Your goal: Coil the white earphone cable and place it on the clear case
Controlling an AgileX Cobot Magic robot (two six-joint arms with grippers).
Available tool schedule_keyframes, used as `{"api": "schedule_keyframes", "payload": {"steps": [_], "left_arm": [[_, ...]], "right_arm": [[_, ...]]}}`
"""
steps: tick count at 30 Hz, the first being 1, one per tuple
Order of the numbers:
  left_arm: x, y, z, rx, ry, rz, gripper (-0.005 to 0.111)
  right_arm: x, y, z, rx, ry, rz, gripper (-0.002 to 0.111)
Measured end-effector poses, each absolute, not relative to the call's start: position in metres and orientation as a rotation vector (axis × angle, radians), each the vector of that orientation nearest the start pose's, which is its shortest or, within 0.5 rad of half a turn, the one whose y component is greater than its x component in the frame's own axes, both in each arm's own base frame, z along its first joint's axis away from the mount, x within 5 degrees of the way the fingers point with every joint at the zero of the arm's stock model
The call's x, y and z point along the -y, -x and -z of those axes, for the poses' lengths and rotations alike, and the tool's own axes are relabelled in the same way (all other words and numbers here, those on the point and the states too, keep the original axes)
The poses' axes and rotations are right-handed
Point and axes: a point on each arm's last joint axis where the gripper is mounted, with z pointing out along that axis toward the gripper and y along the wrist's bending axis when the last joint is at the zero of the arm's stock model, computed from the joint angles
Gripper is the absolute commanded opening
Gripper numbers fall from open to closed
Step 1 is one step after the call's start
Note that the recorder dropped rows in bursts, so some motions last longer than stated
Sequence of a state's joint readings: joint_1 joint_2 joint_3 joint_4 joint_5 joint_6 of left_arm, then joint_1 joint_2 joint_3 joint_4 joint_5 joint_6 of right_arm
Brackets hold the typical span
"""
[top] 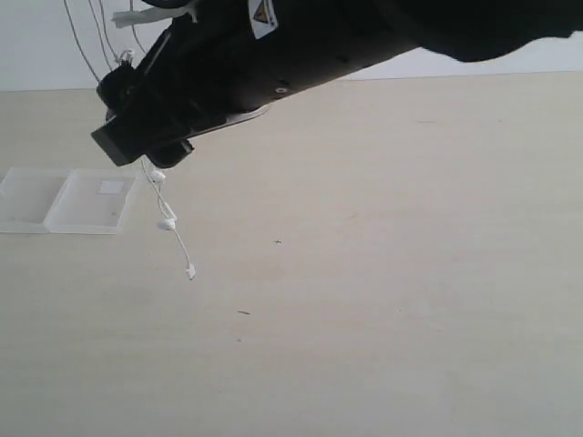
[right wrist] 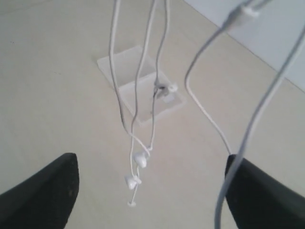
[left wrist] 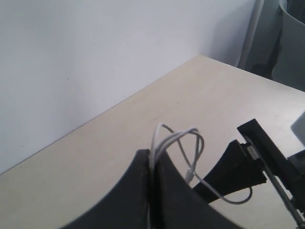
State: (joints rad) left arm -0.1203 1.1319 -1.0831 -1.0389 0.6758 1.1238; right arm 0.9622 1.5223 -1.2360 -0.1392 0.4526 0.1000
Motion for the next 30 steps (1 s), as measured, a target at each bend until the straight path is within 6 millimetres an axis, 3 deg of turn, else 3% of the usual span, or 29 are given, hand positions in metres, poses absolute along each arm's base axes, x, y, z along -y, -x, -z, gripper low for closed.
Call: {"api": "schedule_keyframes", "payload": {"steps": [9, 16, 24, 30], "left_arm": [[0.077, -0.229, -0.4, -1.77, -0.673, 0.486, 0.0], [0.076, -0.229, -0.398, -1.779, -0.7, 0.449, 0.0], [0.075, -0.23, -0.396, -1.772, -0.761, 0.385, 0.0], [0.075, -0.229, -0.396, -1.756, -0.801, 0.361, 0.0]], "right_arm": [[-0.265, -0.198, -0.33, -2.043, 1.095, -0.315, 0.078], [-0.249, -0.188, -0.348, -2.039, 1.076, -0.313, 0.078], [-0.229, -0.176, -0.385, -1.874, 1.051, -0.327, 0.079], [-0.226, -0.174, -0.395, -1.723, 1.137, -0.265, 0.084]]}}
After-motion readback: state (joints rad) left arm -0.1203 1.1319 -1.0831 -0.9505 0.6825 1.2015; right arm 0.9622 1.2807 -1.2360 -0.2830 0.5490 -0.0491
